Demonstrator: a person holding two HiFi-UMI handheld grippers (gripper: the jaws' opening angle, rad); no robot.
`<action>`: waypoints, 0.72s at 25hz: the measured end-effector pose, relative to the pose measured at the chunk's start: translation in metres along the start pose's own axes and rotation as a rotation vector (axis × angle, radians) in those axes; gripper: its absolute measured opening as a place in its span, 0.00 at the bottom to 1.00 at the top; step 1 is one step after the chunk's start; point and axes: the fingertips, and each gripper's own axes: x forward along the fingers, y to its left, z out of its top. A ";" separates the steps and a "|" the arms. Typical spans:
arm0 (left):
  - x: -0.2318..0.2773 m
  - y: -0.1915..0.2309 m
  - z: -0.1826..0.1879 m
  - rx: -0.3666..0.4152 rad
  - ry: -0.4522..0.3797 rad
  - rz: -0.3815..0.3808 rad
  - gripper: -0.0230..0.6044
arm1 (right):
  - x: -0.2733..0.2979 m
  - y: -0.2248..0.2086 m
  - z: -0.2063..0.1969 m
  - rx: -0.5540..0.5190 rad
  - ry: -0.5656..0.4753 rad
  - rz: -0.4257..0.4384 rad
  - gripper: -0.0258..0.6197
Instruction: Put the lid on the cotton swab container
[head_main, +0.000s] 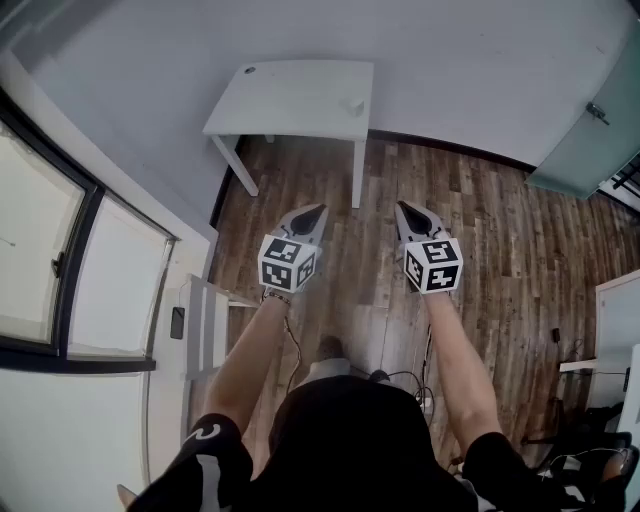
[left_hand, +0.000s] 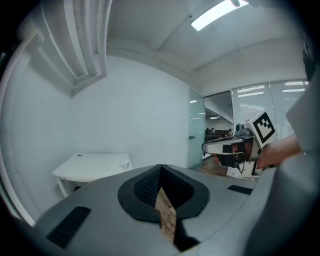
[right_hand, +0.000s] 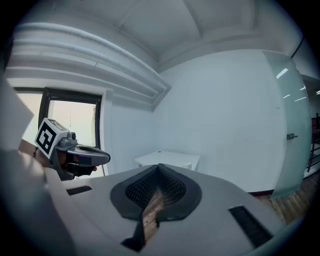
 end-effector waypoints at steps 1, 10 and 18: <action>0.000 0.002 0.000 -0.001 0.000 -0.002 0.08 | 0.002 0.002 0.001 -0.001 0.000 0.000 0.06; -0.001 0.013 -0.007 0.004 -0.005 -0.078 0.08 | 0.021 0.019 -0.006 -0.001 0.007 -0.026 0.06; -0.002 0.025 -0.018 -0.015 -0.004 -0.095 0.08 | 0.032 0.035 -0.015 -0.028 0.030 -0.035 0.06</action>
